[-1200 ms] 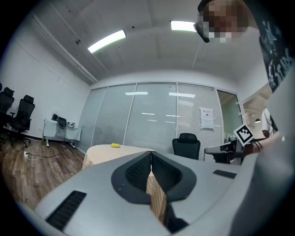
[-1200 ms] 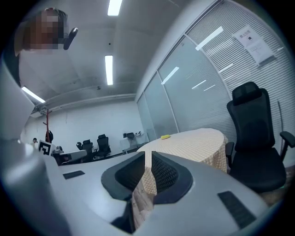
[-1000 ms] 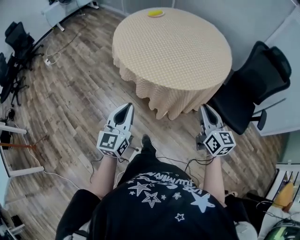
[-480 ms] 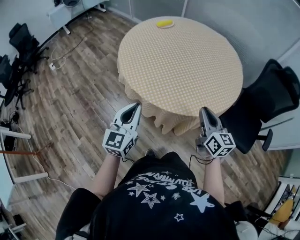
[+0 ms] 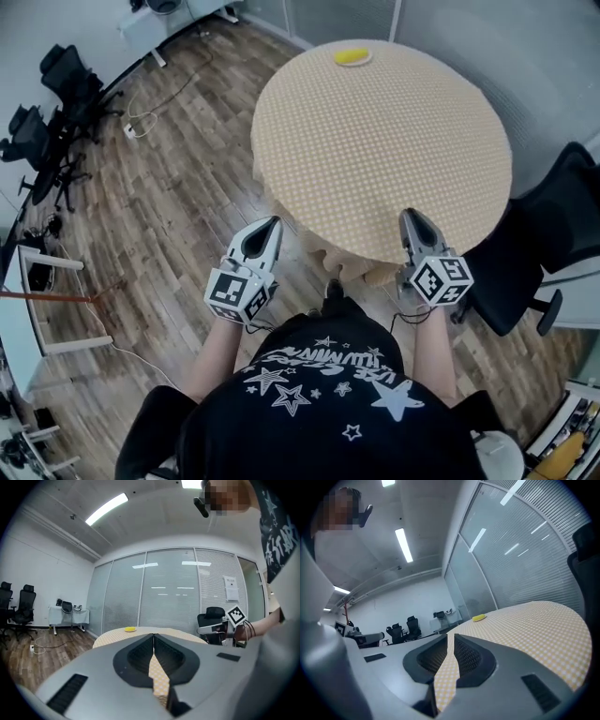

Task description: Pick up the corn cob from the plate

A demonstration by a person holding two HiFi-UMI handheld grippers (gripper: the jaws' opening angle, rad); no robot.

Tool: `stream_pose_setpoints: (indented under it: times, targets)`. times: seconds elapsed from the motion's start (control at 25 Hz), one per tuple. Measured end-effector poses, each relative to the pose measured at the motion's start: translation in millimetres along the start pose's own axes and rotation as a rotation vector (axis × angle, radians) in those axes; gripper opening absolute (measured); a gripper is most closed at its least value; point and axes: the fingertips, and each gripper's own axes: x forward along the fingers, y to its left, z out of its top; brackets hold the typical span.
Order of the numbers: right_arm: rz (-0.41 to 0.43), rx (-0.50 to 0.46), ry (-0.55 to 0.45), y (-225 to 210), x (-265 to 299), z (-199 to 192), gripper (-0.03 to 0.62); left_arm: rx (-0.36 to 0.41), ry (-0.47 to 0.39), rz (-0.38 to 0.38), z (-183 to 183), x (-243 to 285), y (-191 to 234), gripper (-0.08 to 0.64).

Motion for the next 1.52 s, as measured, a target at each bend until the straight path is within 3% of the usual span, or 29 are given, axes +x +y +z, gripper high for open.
stream_pose_setpoints:
  times: [0.32,0.6,0.96,1.12,1.36,1.52]
  targets:
    - [0.067,0.087,0.024,-31.7,51.3,6.5,0.055,-0.003,0.042,0.079,4.0,46.1,13.2,0.009]
    - [0.05,0.142,0.082,-57.0,76.9,-15.5,0.055,-0.039,0.081,0.1,-3.5,69.3,31.8,0.009]
    - [0.032,0.097,0.116,-66.2,131.9,-6.6,0.055,-0.029,0.091,0.102,0.5,110.7,82.8,0.009]
    - [-0.037,0.106,0.101,-66.3,163.0,-4.5,0.055,0.004,0.083,0.034,5.1,147.4,124.0,0.009]
    - [-0.253,0.172,0.044,-75.4,185.3,-7.9,0.055,-0.022,0.055,-0.129,9.7,209.1,189.4,0.009]
    - [-0.353,0.221,-0.009,-65.6,221.6,5.5,0.055,0.027,0.036,-0.224,27.2,243.7,243.2,0.009]
